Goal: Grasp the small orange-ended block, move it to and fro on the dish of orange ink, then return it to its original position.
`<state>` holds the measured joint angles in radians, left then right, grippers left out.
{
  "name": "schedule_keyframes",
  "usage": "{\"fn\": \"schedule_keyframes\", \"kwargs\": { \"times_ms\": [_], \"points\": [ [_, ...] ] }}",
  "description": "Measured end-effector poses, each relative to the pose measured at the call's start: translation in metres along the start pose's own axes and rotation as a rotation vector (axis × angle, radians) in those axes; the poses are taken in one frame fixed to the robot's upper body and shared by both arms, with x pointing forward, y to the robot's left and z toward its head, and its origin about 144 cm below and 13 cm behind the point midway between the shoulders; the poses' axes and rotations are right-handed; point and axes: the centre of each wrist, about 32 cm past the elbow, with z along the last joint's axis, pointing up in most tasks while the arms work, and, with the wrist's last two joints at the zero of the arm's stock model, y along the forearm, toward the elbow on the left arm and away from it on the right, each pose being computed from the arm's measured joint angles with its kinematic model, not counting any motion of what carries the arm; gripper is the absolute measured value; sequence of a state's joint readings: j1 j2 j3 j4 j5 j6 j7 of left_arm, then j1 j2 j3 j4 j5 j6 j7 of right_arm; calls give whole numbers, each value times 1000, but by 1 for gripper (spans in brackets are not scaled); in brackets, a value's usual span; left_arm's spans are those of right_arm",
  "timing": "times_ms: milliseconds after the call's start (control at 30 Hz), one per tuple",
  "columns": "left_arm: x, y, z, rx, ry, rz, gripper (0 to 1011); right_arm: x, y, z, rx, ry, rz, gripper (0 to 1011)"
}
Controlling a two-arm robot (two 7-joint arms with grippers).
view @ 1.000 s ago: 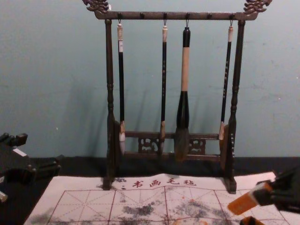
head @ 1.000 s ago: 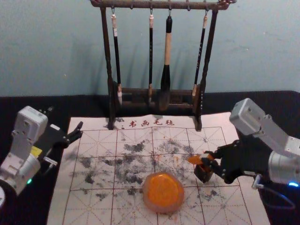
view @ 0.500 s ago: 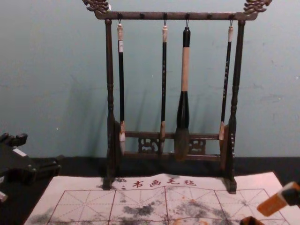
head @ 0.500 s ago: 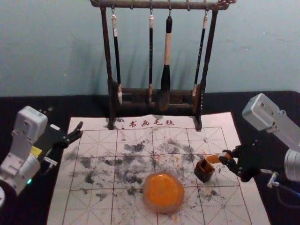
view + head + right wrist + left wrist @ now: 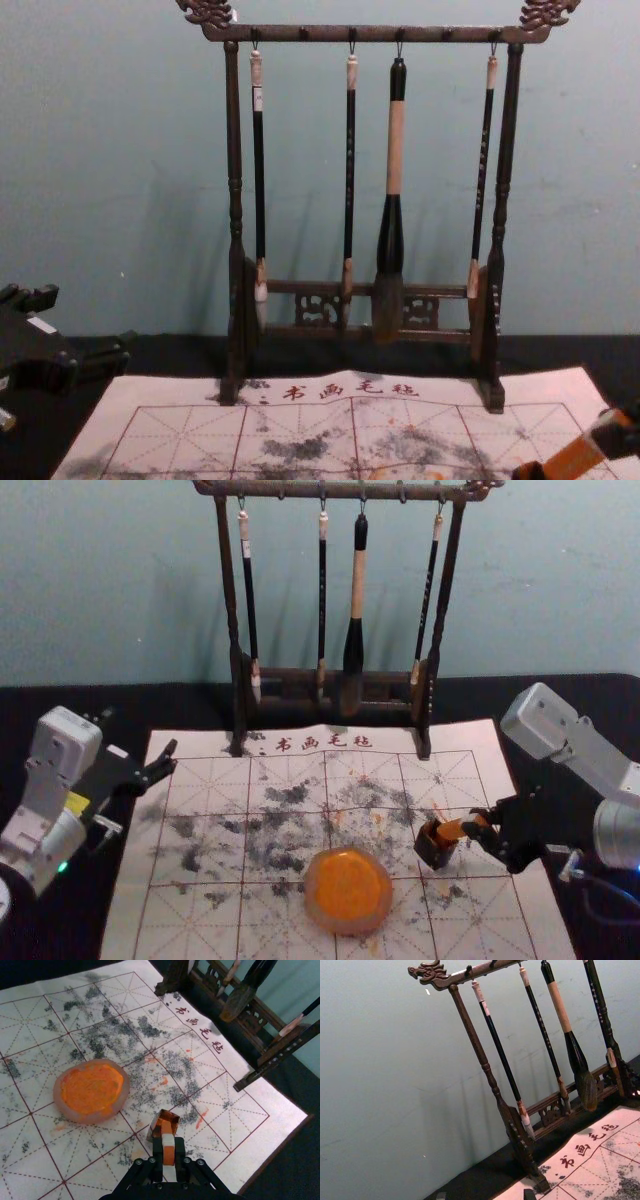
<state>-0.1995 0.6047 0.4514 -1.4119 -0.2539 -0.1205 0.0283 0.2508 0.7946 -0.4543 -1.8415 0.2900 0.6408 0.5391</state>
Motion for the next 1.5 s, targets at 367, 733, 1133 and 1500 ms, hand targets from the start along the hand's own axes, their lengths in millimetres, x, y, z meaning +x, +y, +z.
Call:
{"fn": "schedule_keyframes", "kwargs": {
  "times_ms": [367, 733, 1133, 1500],
  "points": [
    [0, 0, 0, 0, 0, 0, 1001, 2, 11, 1, -27, 9, 13, 96],
    [0, 0, 0, 0, 0, 0, 1001, 3, 23, 0, -48, 15, 28, 96],
    [0, 0, 0, 0, 0, 0, 1001, 6, 36, 1, -74, 16, 34, 96],
    [0, 0, 0, 0, 0, 0, 1001, 7, 38, 1, -73, 18, 32, 96]
  ]
}}
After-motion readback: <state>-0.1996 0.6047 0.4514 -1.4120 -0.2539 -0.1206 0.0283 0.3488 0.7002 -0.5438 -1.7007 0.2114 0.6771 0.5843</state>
